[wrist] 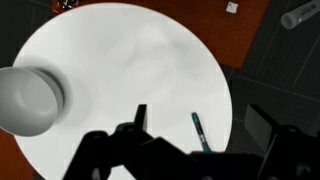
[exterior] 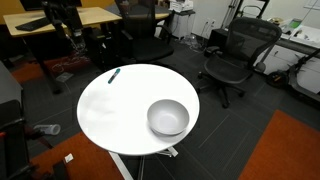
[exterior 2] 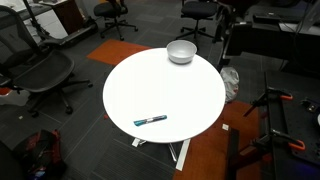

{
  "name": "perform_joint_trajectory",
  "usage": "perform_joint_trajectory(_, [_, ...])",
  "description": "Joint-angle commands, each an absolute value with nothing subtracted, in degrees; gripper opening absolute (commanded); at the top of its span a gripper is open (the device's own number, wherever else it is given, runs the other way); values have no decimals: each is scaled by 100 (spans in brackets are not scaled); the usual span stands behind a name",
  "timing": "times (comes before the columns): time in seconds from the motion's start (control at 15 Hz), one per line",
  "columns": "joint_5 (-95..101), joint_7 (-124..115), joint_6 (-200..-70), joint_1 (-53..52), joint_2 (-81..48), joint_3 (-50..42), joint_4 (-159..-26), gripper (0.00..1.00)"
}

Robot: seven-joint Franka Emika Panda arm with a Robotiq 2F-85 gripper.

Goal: Put the blue marker inside the grey bowl

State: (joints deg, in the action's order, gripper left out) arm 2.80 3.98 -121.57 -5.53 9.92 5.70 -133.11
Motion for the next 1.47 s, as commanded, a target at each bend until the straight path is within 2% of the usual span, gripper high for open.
perform_joint_trajectory(0.0, [304, 810, -12498, -639, 234, 587, -12821, 100])
perform_joint_trajectory(0.73, [413, 1951, -13740, -588, -1682, 696, -11831, 100])
perform_joint_trajectory(1.4, [477, 2102, -14095, -575, -2939, 805, -10892, 100])
